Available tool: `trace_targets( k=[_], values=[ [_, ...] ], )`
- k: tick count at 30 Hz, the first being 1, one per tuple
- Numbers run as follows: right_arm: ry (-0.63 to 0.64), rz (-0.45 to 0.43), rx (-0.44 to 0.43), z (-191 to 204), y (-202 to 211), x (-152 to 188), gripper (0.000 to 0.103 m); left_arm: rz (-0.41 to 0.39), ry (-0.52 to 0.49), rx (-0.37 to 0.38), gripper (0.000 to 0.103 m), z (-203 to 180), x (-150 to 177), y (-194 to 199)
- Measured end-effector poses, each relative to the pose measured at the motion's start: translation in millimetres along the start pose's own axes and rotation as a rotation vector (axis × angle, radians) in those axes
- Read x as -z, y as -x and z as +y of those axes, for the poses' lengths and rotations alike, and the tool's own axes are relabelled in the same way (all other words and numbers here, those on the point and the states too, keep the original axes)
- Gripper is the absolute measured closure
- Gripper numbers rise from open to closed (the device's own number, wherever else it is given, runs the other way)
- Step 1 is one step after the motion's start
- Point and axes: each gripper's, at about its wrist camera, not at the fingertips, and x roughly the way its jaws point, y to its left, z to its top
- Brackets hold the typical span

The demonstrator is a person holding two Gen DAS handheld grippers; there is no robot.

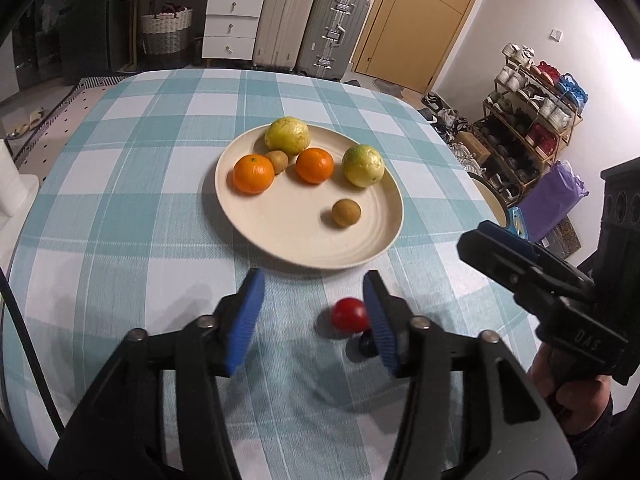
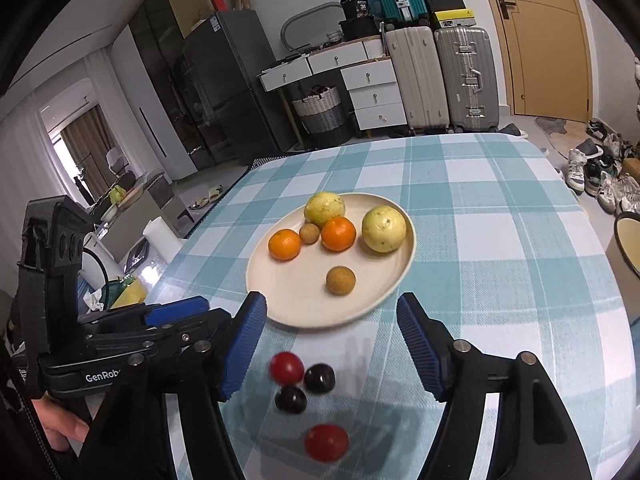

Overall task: Organize fruits
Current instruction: 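Move both open grippers back over the red tomatoes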

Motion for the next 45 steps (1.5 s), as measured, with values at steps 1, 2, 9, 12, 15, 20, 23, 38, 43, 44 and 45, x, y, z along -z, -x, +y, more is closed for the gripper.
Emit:
trace_targets(
  k=[1,2,9,12,15,20,23,38,43,44,45],
  values=[
    [0.000,-0.003,0.004,0,3,2,0.029,0.008,0.003,0.007,0.050,-1,4,1],
    [0.002,-0.006,0.009,0,5,4,0.029,0.014,0.008,0.011,0.049,-1,7,2],
    [0.024,-0.002,0.036,1,18,21,0.026,0.049,0.022,0.009,0.027,1,28,2],
    [0.015,0.009,0.029,-1,20,29,0.023,0.067,0.015,0.000,0.025,1,34,0],
    [0.008,0.033,0.007,-3,18,36,0.023,0.077,0.015,-0.008,0.022,3,39,-1],
    [0.012,0.063,-0.003,-1,15,48,0.023,0.064,-0.043,-0.057,0.021,0,48,-2],
    [0.013,0.075,-0.009,-1,13,54,0.018,0.053,-0.069,-0.074,0.019,-2,54,-1],
    [-0.010,0.143,-0.056,0,-1,80,0.018,0.080,-0.097,-0.086,0.001,0,71,-13],
    [-0.015,0.152,-0.067,1,-5,83,0.018,0.090,-0.082,-0.082,0.001,7,72,-16],
    [-0.014,0.151,-0.070,1,-5,84,0.019,0.089,-0.079,-0.081,0.001,8,72,-16],
    [-0.011,0.151,-0.073,2,-6,84,0.019,0.090,-0.077,-0.079,0.001,9,72,-16]
  ],
)
